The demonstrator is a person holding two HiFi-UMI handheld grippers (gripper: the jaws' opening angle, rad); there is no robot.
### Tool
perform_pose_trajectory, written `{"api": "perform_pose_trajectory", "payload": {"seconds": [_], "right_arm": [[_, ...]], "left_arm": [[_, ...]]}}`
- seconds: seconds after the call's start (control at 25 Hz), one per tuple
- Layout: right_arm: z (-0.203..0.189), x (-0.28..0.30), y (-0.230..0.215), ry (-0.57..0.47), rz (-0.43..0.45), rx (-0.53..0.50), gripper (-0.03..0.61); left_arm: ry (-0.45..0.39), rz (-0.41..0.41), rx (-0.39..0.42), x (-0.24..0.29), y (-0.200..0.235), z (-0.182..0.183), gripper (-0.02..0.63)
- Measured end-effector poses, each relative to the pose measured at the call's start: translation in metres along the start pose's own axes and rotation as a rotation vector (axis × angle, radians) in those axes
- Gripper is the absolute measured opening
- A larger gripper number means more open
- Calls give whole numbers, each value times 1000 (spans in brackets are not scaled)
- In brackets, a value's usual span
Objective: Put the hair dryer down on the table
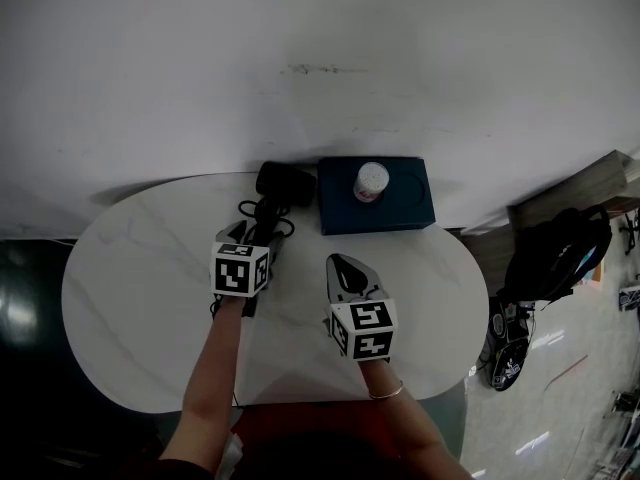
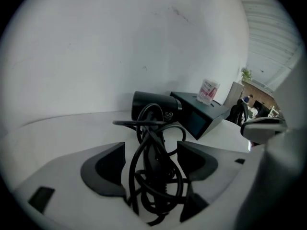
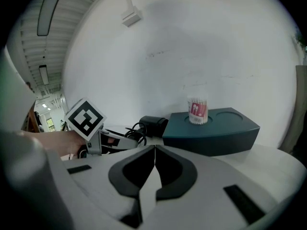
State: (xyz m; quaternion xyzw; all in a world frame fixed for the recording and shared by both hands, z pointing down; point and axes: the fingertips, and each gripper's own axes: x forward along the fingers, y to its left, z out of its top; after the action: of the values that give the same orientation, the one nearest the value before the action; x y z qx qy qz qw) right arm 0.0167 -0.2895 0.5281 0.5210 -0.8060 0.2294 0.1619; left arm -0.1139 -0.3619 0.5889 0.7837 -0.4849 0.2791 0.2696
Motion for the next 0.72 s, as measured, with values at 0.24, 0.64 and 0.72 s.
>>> {"api": "perform_pose_trajectory", "payload": {"seconds": [0.24,0.64,0.72], "right_arm": [[1,-8,15,-10,11,-9,15],[-2,-29,38,-34,11,-15,15],[-4,-33,42,-37,9,-14,15]], "left_arm": [[-48,-2,-2,-29,-4,0,314],[-119,-2,5,-72,-8,-3,309],[-139,-3,-4,-81,-7,-4,294]]}}
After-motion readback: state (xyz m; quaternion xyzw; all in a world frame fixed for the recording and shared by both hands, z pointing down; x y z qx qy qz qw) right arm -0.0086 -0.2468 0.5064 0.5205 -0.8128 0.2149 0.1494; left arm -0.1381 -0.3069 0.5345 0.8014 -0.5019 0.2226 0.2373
